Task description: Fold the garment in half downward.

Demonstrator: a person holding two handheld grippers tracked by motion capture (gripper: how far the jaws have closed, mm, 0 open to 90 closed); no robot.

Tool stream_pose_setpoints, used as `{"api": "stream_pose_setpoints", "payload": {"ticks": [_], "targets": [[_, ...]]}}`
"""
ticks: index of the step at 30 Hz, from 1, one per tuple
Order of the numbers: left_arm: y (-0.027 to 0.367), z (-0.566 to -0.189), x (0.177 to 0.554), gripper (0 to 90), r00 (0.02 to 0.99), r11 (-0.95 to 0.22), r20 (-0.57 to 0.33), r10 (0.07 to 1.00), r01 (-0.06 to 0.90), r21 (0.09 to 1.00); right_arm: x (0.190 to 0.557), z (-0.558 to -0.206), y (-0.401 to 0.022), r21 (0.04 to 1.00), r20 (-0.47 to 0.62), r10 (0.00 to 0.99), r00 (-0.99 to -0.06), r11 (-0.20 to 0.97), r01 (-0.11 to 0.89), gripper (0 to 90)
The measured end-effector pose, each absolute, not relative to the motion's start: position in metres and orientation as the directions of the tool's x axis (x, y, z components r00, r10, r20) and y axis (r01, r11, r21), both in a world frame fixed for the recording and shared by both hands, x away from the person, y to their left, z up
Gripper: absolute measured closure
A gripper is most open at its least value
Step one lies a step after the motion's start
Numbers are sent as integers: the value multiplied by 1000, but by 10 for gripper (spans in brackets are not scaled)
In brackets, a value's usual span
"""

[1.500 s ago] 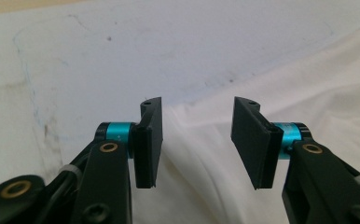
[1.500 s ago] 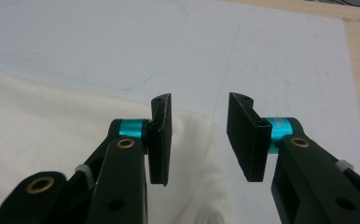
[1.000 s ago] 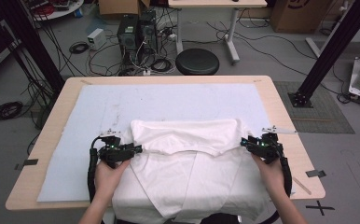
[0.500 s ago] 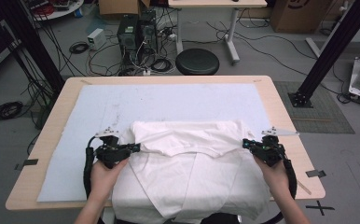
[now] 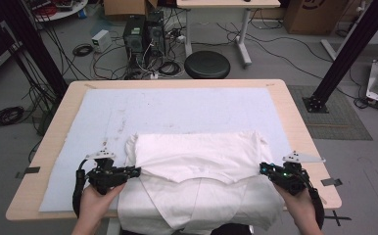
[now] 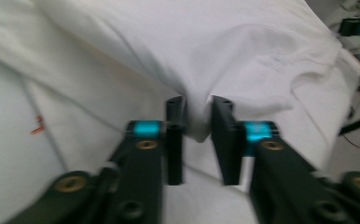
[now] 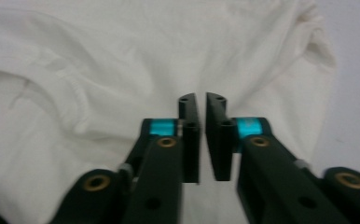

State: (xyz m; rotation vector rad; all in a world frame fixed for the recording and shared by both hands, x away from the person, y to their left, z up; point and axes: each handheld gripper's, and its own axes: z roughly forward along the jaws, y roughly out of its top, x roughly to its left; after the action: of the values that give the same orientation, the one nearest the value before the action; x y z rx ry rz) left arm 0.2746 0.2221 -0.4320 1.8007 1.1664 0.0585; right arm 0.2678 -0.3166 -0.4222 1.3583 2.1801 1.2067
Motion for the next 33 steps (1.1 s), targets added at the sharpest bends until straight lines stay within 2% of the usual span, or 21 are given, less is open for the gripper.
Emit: {"api": "stream_pose_setpoints", "payload": {"ticks": [3,6,8,10,12,14,17,20,24,26,28,30,32,33], "targets": [[225,-437,275,556,494,-35,-425,759,683,730,267,-427,-319,789,179,864,-471,160,594,666],[222,-443,276,531,482,-23,-443,756,695,718,265,-430,-315,782,201,862,-465,144,606,618],[218,-447,278,533,486,-40,-445,752,708,706,265,-433,-312,777,208,857,-471,148,612,618],[213,-449,279,568,502,-66,-440,745,711,700,267,-437,-308,761,213,853,-477,161,628,658],[209,-449,279,692,524,-97,-420,741,703,705,267,-440,-305,749,212,844,-493,184,637,763],[207,-447,279,755,531,-105,-414,739,699,708,266,-440,-304,750,198,840,-505,202,630,848],[208,-446,278,813,538,-113,-406,739,693,712,263,-436,-307,761,185,842,-507,204,616,882],[209,-448,278,814,533,-99,-420,734,697,711,262,-435,-308,765,185,841,-508,201,612,877],[211,-449,277,676,520,-87,-422,743,699,709,261,-435,-311,776,173,864,-473,176,606,658],[211,-450,277,659,517,-84,-424,743,701,708,263,-437,-313,769,188,875,-446,151,621,585],[210,-451,278,677,523,-92,-424,739,702,706,265,-440,-313,750,215,869,-445,145,645,618],[208,-451,278,754,535,-109,-414,736,698,707,266,-444,-311,728,225,852,-472,175,663,778],[208,-450,278,823,541,-108,-420,728,696,710,264,-444,-308,730,214,844,-492,197,655,864],[208,-449,277,833,541,-101,-428,723,697,710,263,-441,-308,735,204,841,-501,206,645,871]]}}
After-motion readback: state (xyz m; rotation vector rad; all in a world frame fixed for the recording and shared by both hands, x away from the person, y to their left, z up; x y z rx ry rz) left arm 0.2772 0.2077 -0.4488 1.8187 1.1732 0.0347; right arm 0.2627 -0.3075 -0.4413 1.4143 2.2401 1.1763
